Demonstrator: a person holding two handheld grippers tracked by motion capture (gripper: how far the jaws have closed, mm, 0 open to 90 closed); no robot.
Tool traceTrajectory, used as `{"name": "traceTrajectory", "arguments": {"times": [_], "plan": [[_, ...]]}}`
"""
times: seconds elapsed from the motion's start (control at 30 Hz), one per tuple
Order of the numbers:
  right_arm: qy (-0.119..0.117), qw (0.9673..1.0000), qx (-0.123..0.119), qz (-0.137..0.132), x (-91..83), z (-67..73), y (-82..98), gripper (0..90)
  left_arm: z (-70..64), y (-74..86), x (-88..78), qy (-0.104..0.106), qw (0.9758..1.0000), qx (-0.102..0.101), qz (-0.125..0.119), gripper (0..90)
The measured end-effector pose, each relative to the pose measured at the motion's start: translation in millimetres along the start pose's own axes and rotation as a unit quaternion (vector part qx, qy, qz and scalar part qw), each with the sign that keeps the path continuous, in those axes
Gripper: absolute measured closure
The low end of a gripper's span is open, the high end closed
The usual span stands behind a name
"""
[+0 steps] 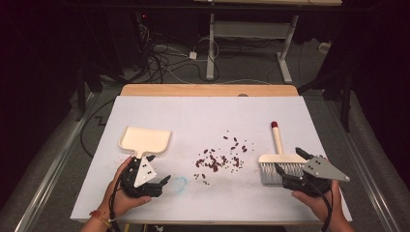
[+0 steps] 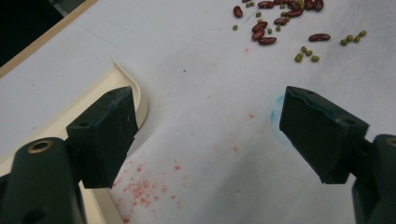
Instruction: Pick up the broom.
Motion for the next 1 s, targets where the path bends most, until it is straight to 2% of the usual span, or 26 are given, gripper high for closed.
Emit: {"name": "traceTrajectory", "arguments": {"times": [0.17, 0.27, 0.4, 0.47, 0.53, 0.6, 0.63, 0.67, 0.7, 0.73, 0.77, 0.8, 0.87, 0.93, 1.0], "plan": [[0.007, 0.9999, -0.002, 0.009, 1.4, -3.8, 5.2, 19.1, 0.3, -3.3, 2.4, 0.003, 1.0, -0.001, -0.004, 18.5], [0.012, 0.9998, -0.002, 0.016, 0.6, -3.6, 6.4, 19.2, -2.6, -2.2, 6.0, 0.008, 0.9999, 0.012, 0.005, 18.6], [0.013, 0.9996, -0.008, 0.026, 1.5, -4.5, 3.6, 20.0, -2.7, -2.2, 7.6, 0.013, 0.9999, 0.008, 0.004, 18.5], [0.021, 0.9984, 0.01, 0.051, 6.0, -10.2, 3.6, 21.4, -3.2, -2.3, 6.9, 0.013, 0.9999, 0.007, 0.002, 18.6], [0.022, 0.998, 0.017, 0.058, 8.4, -12.6, 2.8, 22.2, -3.6, -1.6, 6.1, 0.014, 0.9999, 0.009, 0.005, 18.6], [0.032, 0.9953, 0.03, 0.086, 21.1, -23.3, -0.9, 23.3, -3.3, -1.7, 6.2, 0.014, 0.9999, 0.008, 0.005, 18.6], [0.032, 0.9953, 0.03, 0.086, 21.1, -23.3, -0.9, 23.3, -3.1, -2.0, 6.7, 0.013, 0.9999, 0.006, 0.004, 18.6], [0.03, 0.9923, 0.052, 0.109, 33.0, -30.6, -3.4, 24.6, -3.1, -2.0, 7.1, 0.014, 0.9999, 0.006, 0.005, 18.6], [0.031, 0.9903, 0.062, 0.12, 39.7, -34.7, -4.1, 24.7, -3.2, -2.0, 7.6, 0.014, 0.9999, 0.005, 0.006, 18.6], [0.031, 0.9903, 0.062, 0.12, 39.7, -34.7, -4.1, 24.7, -3.5, -1.8, 7.9, 0.015, 0.9998, 0.007, 0.007, 18.6], [0.032, 0.9886, 0.068, 0.13, 46.8, -38.2, -5.2, 25.8, -4.0, -1.5, 8.3, 0.016, 0.9998, 0.007, 0.008, 18.6], [0.041, 0.9823, 0.073, 0.167, 63.8, -45.3, -2.8, 26.3, -4.4, -1.2, 8.4, 0.017, 0.9998, 0.008, 0.009, 18.6], [0.038, 0.9764, 0.095, 0.19, 82.0, -51.0, 0.7, 28.8, -4.6, -0.4, 8.3, 0.017, 0.9998, 0.008, 0.011, 18.6], [0.03, 0.9681, 0.118, 0.219, 99.4, -54.3, 7.1, 29.6, -4.1, 1.1, 7.5, 0.017, 0.9998, 0.005, 0.011, 18.6], [0.027, 0.9616, 0.127, 0.242, 114.0, -56.2, 13.6, 32.0, -3.7, 1.4, 7.2, 0.016, 0.9998, 0.005, 0.011, 18.6]]}}
Point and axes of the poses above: each handheld gripper's, and its own axes: x roughly forward along the jaws, y roughly out of its underside, z roughly to its left, the point moved 8 cm from there along x, roughly forward along the jaws, and after that the axes turned 4 degrees about y, right-handed, at the moved point
